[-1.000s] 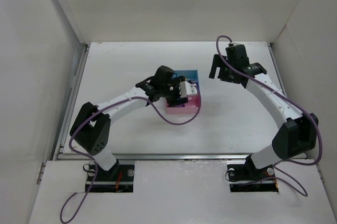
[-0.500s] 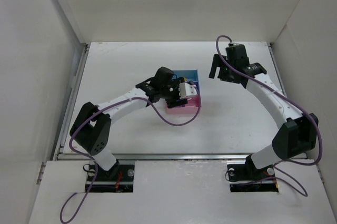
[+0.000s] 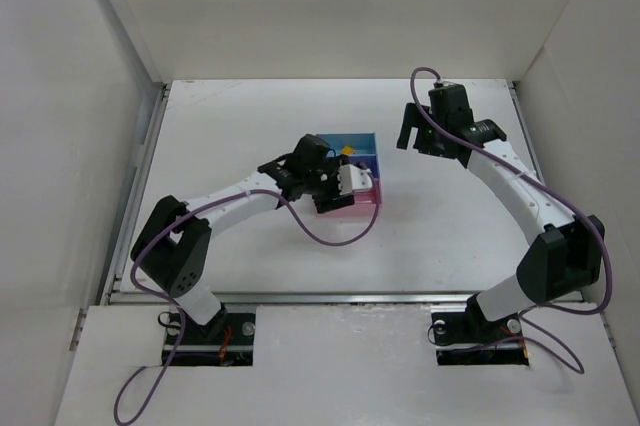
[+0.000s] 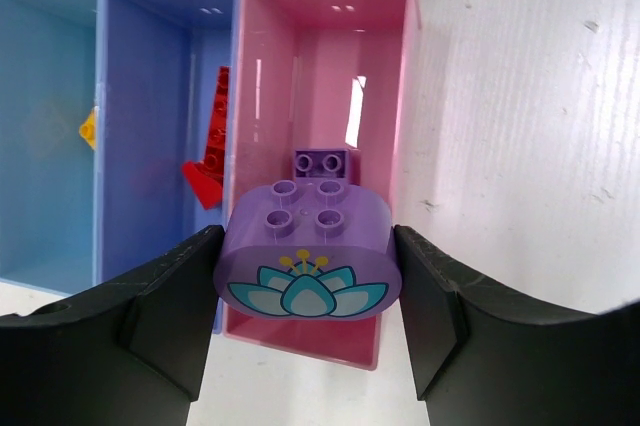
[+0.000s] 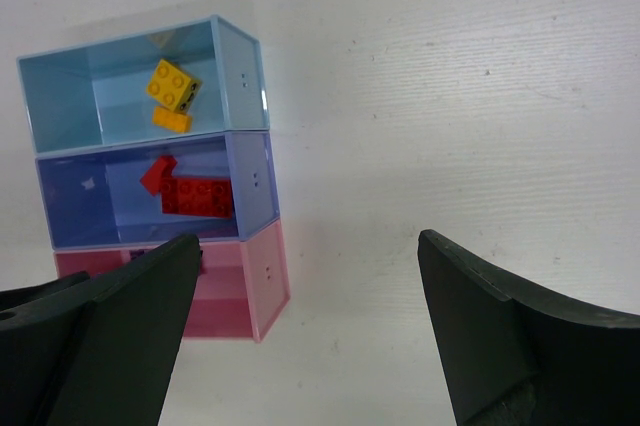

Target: Sort the legos into containers by color

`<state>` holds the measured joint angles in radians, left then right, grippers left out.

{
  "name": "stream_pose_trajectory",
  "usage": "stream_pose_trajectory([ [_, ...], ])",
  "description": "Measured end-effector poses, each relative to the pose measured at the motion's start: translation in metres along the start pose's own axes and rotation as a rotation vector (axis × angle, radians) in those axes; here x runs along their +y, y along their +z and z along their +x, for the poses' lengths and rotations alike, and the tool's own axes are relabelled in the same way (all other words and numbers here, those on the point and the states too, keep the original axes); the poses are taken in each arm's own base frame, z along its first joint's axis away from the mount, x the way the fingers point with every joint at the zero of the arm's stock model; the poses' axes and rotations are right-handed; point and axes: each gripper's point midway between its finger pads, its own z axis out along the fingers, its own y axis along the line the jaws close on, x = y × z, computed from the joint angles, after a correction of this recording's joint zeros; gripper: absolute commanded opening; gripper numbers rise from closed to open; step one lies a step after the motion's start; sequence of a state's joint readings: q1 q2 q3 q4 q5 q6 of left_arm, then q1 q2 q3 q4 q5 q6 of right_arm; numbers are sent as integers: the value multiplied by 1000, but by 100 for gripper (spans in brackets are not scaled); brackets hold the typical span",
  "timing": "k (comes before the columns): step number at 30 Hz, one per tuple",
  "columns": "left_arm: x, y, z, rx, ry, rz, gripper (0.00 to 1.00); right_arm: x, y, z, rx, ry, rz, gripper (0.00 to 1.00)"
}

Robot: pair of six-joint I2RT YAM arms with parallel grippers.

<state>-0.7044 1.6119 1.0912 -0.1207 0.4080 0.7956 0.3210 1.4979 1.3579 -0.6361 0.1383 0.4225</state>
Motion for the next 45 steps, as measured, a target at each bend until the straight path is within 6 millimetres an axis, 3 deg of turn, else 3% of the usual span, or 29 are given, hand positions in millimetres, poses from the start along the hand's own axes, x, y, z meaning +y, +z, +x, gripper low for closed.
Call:
stream_pose_trajectory([
  [12,-19,-5,-6,-9,24,27,0,0,0,0,0,0,0,95],
  [37,-14,-9,-7,2,3,-7,0,3,0,1,7,0,-14,95],
  [45,-1,-6,-7,8,-21,-72,0,2,0,1,7,0,-14,95],
])
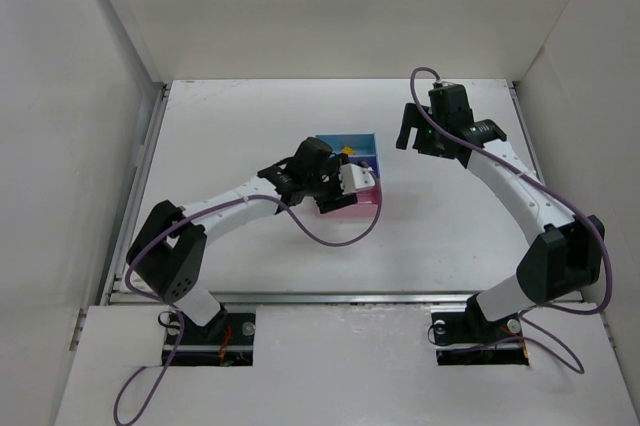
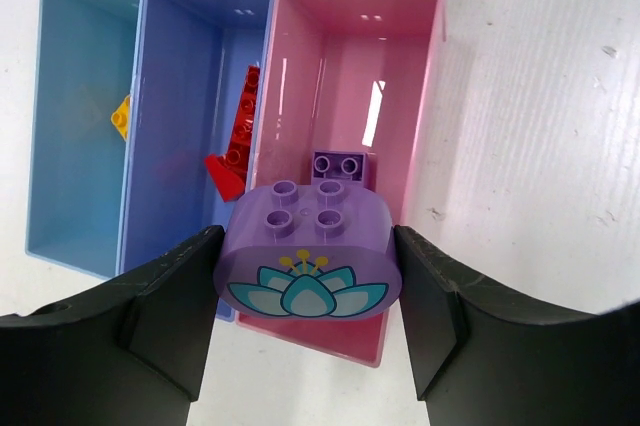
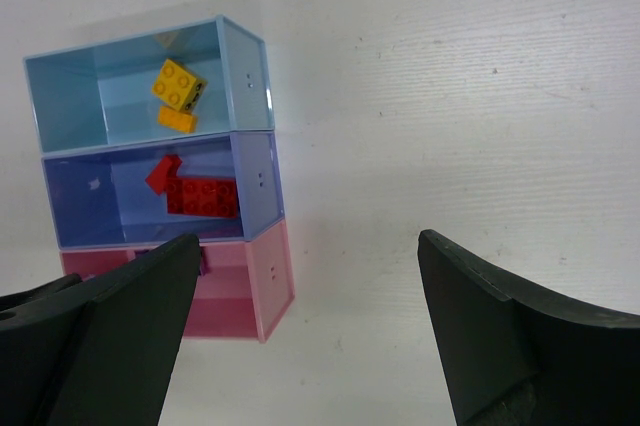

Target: Sort the legos into containers by color

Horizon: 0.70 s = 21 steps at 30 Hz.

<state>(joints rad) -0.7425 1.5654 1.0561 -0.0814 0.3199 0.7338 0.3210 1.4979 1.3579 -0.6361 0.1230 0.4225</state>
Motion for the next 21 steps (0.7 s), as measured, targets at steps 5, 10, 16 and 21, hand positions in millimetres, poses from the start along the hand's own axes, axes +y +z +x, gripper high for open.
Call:
stream_pose_trajectory([
  [5,4,4,5,20,-10,-23,0,0,0,0,1,0,1,95],
  [10,13,3,5,27,22,-61,0,0,0,1,2,0,1,95],
  [16,19,2,6,43,-28,-103,0,-2,2,5,11,-2,6,95],
  [21,30,-3,5,62,-221,-207,0,-2,1,4,9,-1,4,95],
])
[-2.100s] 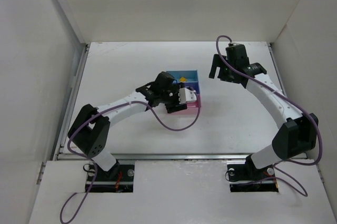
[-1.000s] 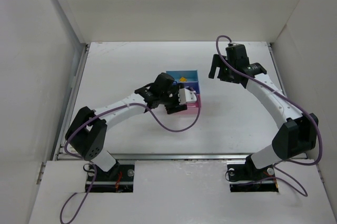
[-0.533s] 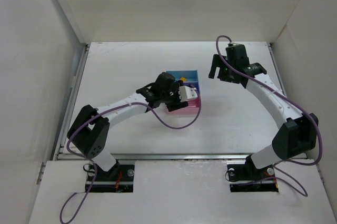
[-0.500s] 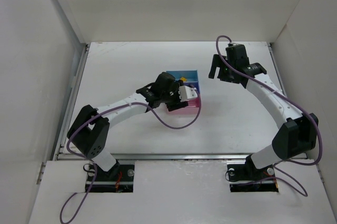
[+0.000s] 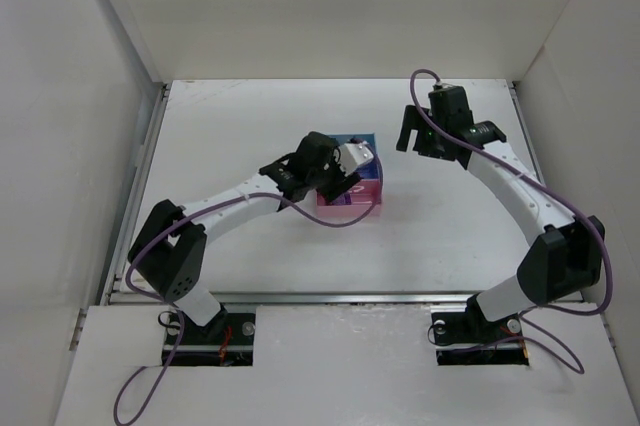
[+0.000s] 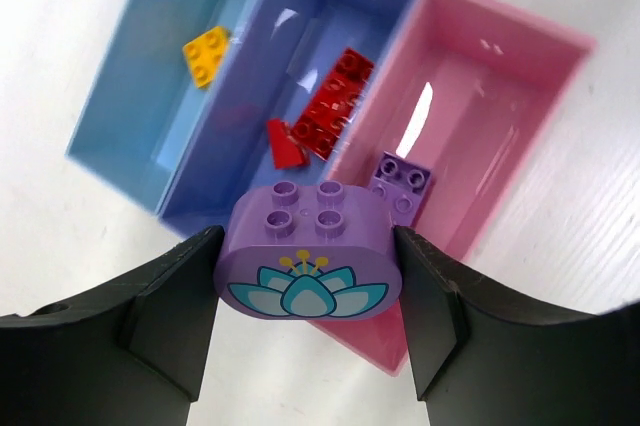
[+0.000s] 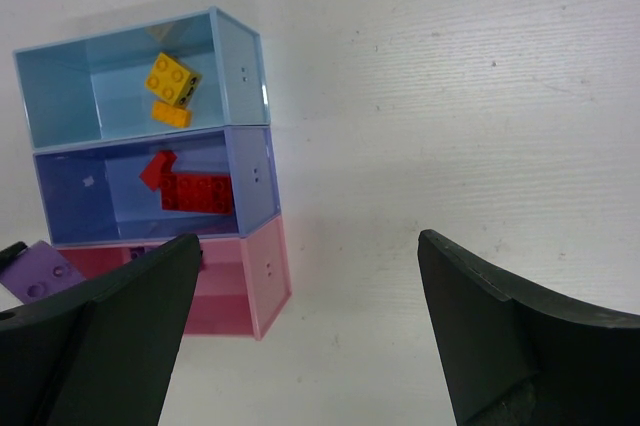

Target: Sort the legos into containers by color

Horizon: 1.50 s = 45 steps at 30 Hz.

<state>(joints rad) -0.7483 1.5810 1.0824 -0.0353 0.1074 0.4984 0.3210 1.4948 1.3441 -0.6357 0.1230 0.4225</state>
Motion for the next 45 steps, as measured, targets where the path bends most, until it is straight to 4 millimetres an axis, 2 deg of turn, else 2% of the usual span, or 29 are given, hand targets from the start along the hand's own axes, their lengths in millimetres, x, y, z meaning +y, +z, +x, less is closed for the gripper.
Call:
stream_pose_trajectory([
  [7,20,-12,-30,-27,-302,-128,0,0,-4,0,-7,1,-4,95],
  [11,16,-14,-32,9,-436,-132,0,-1,-3,3,0,3,-1,95],
  [21,-32,-6,-6,181,-523,-105,0,-8,-10,16,8,17,4,95],
  [25,-35,-2,0,201,-545,-115,0,-12,-15,22,9,22,5,95],
  [32,-36,16,27,288,-571,-174,0,-13,-21,21,-5,27,3,95],
  [34,-34,16,28,289,-577,-183,3,-14,-21,21,-5,27,8,95],
  [37,-33,16,25,281,-584,-185,23,-14,-21,21,-5,26,11,95],
  [38,-33,16,23,278,-586,-184,33,-14,-21,21,-5,26,11,95],
  [39,-33,16,22,275,-586,-184,49,-14,-21,21,-5,26,12,95],
  [42,-31,16,17,264,-588,-183,65,-15,-21,22,-4,26,12,95],
  [45,-30,16,15,260,-589,-182,76,-15,-21,22,-3,26,12,95],
])
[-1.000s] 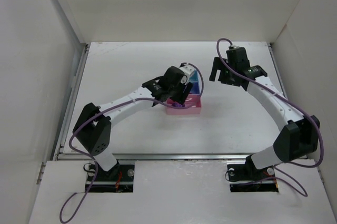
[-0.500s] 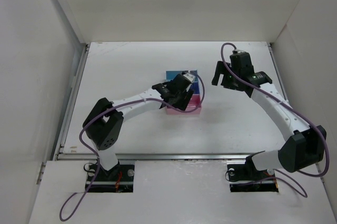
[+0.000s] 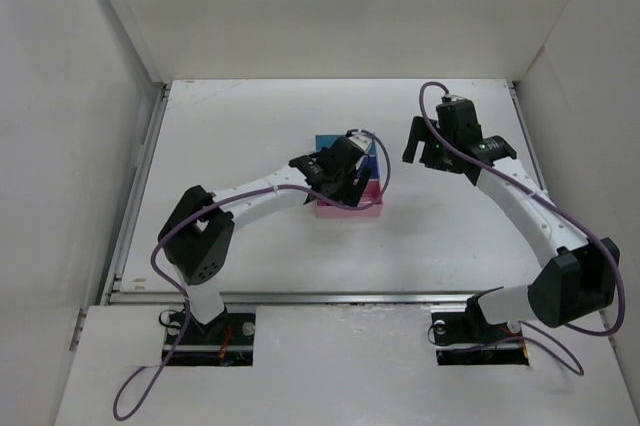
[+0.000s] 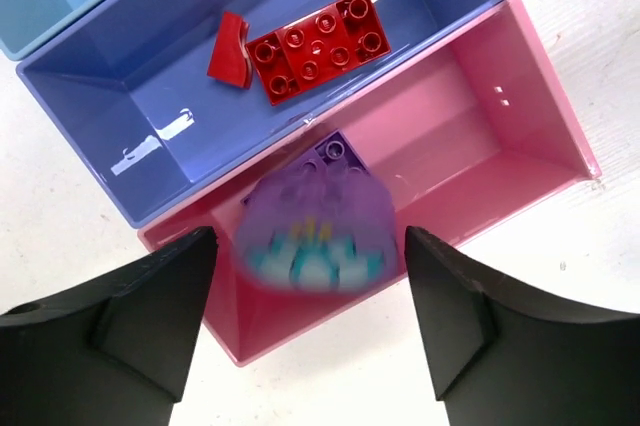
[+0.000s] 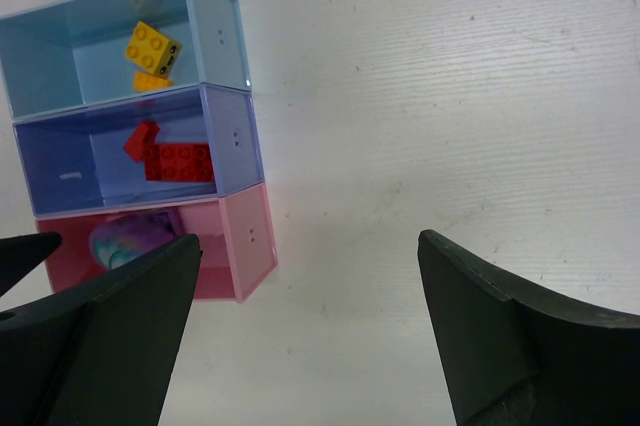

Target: Sort the legos into containers by color

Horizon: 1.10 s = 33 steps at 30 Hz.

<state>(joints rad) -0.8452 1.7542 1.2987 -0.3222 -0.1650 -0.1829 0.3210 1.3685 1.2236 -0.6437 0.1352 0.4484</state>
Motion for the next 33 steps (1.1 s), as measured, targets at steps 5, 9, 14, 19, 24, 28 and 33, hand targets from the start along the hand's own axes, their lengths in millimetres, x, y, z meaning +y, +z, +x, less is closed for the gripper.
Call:
stream_pose_trajectory([
  [5,-1,-1,-3,-5,0,6,89,0,0,0,1,0,0,95],
  [9,-2,-2,-3,-1,3,12,89,0,2,1,6,-1,3,95],
  [14,-6,-12,-12,-3,46,15,89,0,3,1,8,-2,4,95],
  [19,-23,-42,-61,-131,128,14,89,-1,-3,-5,-20,-8,1,97],
  [24,-3,-104,-93,-292,163,-64,89,-10,-18,-22,-99,-10,36,100],
  [28,60,-160,-94,-442,115,-262,93,-23,-30,-43,-181,1,107,100],
  [33,191,-188,-47,-426,-60,-658,93,-50,-51,-77,-320,38,250,100],
])
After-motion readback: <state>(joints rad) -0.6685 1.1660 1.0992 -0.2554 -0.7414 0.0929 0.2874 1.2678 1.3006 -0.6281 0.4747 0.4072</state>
